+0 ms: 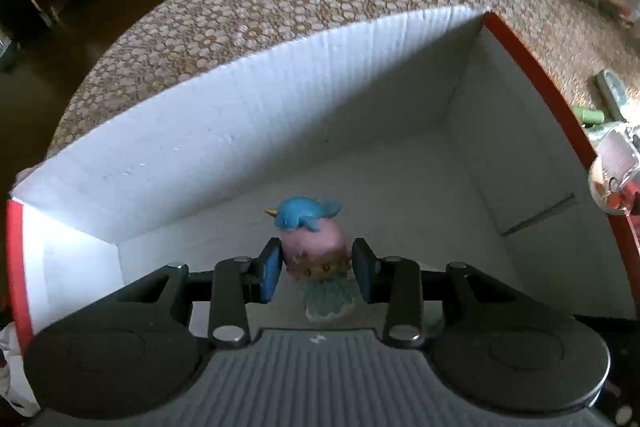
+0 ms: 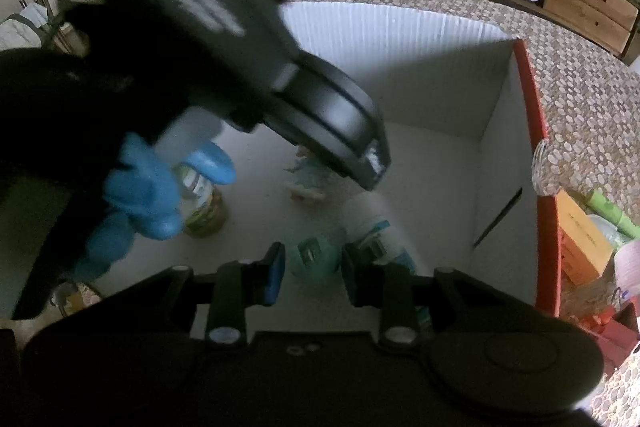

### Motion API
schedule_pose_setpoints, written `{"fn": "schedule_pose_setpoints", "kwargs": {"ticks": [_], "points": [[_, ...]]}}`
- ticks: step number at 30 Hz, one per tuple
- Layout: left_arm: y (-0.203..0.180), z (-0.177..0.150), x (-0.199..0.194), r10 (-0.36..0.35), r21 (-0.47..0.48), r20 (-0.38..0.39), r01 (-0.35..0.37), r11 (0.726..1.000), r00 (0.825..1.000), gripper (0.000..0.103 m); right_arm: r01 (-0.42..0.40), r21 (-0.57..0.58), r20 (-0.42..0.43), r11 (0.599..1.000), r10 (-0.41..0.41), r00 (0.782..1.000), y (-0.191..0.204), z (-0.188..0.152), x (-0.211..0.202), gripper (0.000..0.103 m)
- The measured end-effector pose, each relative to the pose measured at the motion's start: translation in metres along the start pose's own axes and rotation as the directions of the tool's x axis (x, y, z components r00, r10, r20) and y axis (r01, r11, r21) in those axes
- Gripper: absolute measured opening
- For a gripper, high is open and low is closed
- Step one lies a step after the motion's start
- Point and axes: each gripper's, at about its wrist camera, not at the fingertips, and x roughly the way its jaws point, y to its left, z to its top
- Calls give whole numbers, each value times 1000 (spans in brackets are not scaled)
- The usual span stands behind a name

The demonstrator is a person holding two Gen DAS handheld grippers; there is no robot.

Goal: Organize rigid objects
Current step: 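Carry the doll and teal gadget into the red box and open both grippers, then lift both grippers out of the box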

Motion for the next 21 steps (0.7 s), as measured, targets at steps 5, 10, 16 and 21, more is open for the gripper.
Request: {"fn": "schedule_pose_setpoints", "kwargs": {"ticks": [5,10,16,21], "points": [[-3,0,11,2,-9,-31,-2,1000,1000,38,-9,15,-4,1000,9,1000,-9,2,-1,34],[3,0,9,-6,-32,-40,5,999,999,38,-20,36,6,999,20,1000,-13,1,-7,42],[10,-4,-4,-2,-59,-16,1,998,1000,43,-23,59,27,998,22,999,-16,-2,-20,47],[11,-16,-26,-1,-63,17,3,998,1000,52,-25,60,53,998,22,998,-14,-7,-37,54]]}}
